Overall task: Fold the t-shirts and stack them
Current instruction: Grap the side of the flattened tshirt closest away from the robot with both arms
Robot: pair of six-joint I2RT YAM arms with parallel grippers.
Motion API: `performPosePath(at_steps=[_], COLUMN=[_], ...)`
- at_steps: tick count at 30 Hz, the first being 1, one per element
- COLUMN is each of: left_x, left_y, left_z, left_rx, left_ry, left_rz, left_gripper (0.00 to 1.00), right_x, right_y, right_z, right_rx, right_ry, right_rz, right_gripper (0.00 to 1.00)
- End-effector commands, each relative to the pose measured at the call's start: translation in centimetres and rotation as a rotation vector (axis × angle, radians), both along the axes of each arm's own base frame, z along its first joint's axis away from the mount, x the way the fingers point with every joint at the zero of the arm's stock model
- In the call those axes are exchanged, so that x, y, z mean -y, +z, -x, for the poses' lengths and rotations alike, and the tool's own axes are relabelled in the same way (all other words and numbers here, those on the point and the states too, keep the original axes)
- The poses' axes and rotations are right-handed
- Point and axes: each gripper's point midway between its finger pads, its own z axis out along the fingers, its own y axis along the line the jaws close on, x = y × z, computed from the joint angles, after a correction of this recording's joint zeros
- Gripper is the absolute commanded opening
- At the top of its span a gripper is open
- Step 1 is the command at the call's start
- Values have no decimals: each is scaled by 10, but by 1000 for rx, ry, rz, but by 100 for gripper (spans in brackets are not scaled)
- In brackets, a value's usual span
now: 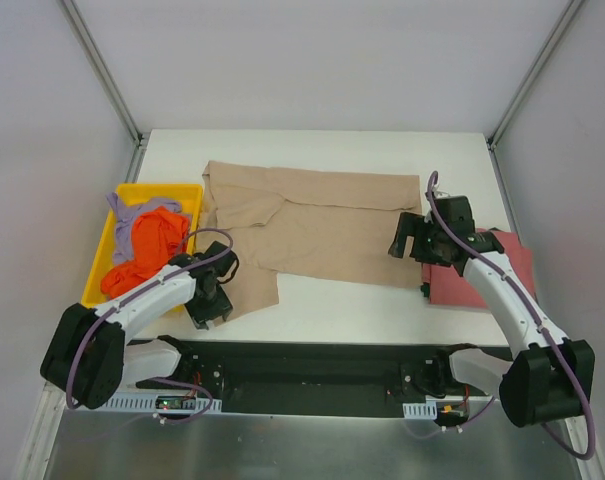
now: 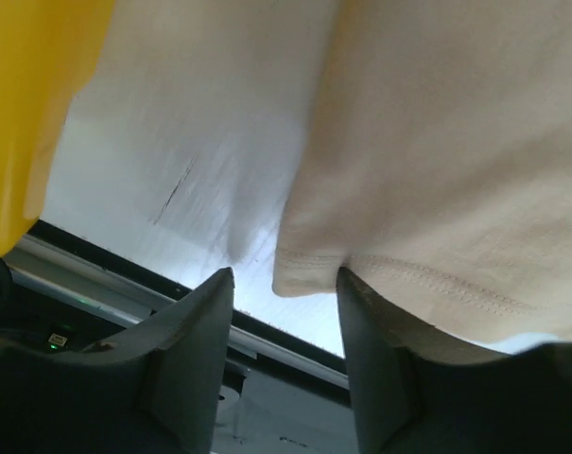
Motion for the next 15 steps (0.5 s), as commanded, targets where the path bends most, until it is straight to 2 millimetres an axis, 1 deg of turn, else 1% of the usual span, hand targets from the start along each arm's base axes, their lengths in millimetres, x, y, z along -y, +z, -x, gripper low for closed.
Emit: performPosePath(at_steps=[1,4,5,7,8,12,13,14,15], left_x=[-5,10,13,11,11,17,18,18,19], left_y=[-10,-19,-22,-28,-27,-15,-12,-7,-4], left_z=[-6,-9,-9,-8,-10,-28,-32,-38,-41], left_rx=[3,-5,-1,-6,-4,48,65,92,109], left_ry=[49,42,44,51,46,17,12,9,11], left_rz=[-53,23,37,26,22,35,37,40,42], left_gripper=[41,32,28,11,0,0,0,0,0], right_x=[-4,1,3,5,3,-8,-9,-6,-3], right_y=[5,3,4,3,2,-14,-21,-30,-34], right_z=[9,18,21,31,35,55,58,59,55], right_rx=[13,-5,-9,-36,-48,-145,-170,-187,-180], right_ry=[11,-8,-6,-2,6,20,1,-64,-116], right_rz=[-33,-17,-10,8,11,37,51,70,84], right_gripper=[96,96,96,96,96,96,97,98,99])
